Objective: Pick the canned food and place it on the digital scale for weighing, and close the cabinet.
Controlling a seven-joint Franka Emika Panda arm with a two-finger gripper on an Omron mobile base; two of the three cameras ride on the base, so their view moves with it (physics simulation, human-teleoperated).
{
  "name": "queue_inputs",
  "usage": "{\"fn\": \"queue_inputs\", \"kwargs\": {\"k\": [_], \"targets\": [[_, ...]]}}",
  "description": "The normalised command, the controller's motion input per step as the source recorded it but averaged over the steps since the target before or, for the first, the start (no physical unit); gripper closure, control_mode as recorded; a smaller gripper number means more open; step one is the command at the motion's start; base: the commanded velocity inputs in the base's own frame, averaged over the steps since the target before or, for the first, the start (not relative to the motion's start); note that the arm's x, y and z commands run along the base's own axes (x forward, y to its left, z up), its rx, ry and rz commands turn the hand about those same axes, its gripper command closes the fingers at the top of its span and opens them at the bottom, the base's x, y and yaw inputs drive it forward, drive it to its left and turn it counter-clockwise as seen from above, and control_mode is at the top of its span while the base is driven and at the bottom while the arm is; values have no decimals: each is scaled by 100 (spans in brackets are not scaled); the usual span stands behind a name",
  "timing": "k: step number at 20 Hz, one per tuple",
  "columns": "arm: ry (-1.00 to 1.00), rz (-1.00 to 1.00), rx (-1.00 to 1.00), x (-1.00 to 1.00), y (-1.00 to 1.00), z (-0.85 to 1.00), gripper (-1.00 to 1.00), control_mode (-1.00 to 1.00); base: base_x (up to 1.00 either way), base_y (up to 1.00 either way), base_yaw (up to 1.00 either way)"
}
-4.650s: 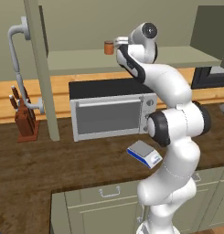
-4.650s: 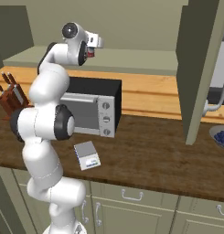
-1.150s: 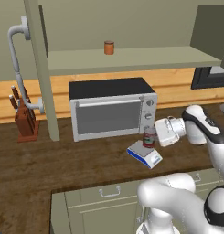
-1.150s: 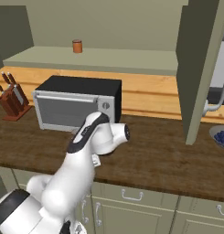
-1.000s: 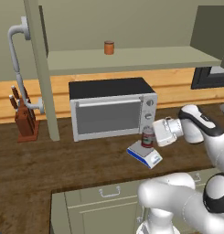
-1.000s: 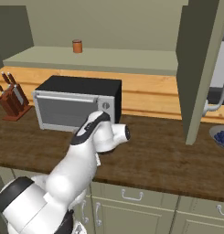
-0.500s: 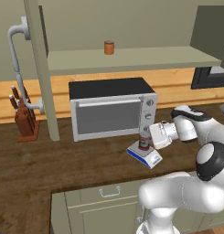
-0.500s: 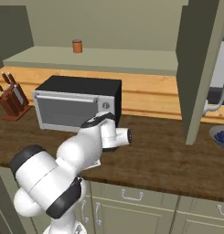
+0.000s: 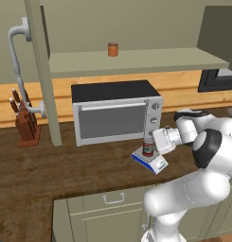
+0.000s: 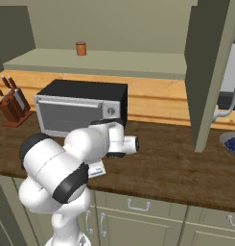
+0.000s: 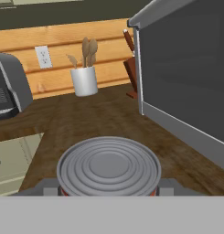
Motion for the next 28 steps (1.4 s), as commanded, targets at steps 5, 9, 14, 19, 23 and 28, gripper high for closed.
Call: {"fn": "queue_inputs", "kwargs": {"k": [5, 9, 14, 19, 23, 28], "targets": [[0, 0, 0, 24, 0, -24, 100, -100, 0, 0, 0], [0, 0, 0, 2, 1, -34, 100, -100, 0, 0, 0], [0, 0, 0, 0, 7, -21, -100, -100, 0, 0, 0], [-3, 0, 0, -1, 0, 0, -100, -100, 0, 0, 0], [-1, 0, 0, -17, 0, 0, -100, -100, 0, 0, 0], [0, 0, 0, -23, 0, 0, -100, -100, 0, 0, 0]]}}
